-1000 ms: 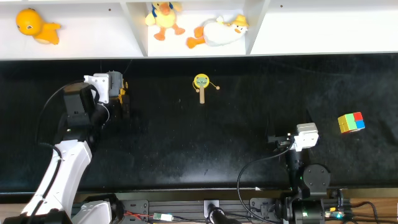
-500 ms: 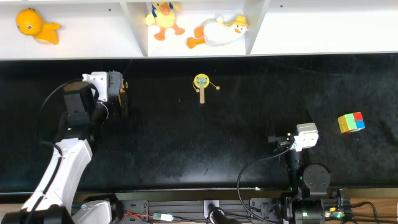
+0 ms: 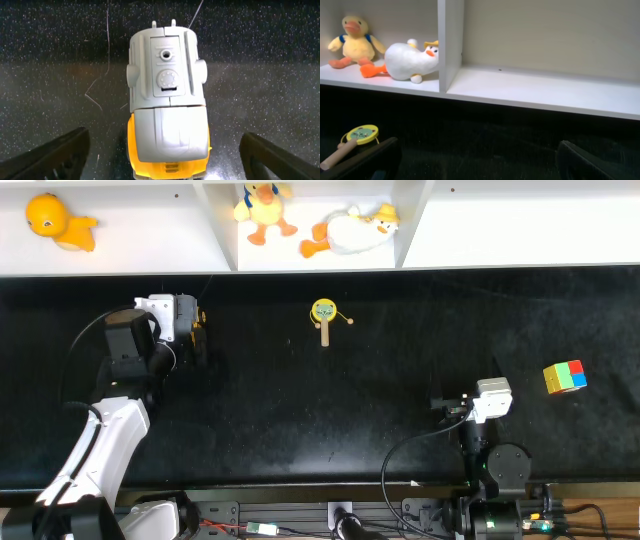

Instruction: Store Toys

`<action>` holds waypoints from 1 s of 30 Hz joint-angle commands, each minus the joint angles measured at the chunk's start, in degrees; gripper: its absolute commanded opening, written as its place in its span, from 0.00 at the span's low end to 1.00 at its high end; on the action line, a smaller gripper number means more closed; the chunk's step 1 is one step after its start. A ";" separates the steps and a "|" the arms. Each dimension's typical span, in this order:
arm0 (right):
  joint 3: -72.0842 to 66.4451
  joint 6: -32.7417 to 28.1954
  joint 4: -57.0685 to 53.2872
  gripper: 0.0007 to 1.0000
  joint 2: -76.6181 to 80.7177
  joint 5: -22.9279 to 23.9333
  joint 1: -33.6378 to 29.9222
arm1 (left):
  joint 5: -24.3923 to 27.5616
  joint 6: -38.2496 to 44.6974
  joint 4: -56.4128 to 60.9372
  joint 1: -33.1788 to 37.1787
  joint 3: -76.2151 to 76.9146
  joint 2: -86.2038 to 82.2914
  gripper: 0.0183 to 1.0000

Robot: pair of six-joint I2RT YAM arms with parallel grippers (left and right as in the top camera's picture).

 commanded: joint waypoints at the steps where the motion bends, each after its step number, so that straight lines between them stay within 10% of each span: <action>1: -0.76 -0.15 0.28 0.99 -0.48 0.02 -0.02 | -1.38 0.17 0.17 -0.22 -0.17 0.52 0.91; 30: -0.76 -0.15 0.28 1.00 -0.48 0.02 -0.02 | -1.33 0.76 0.35 -0.22 -0.17 0.52 0.29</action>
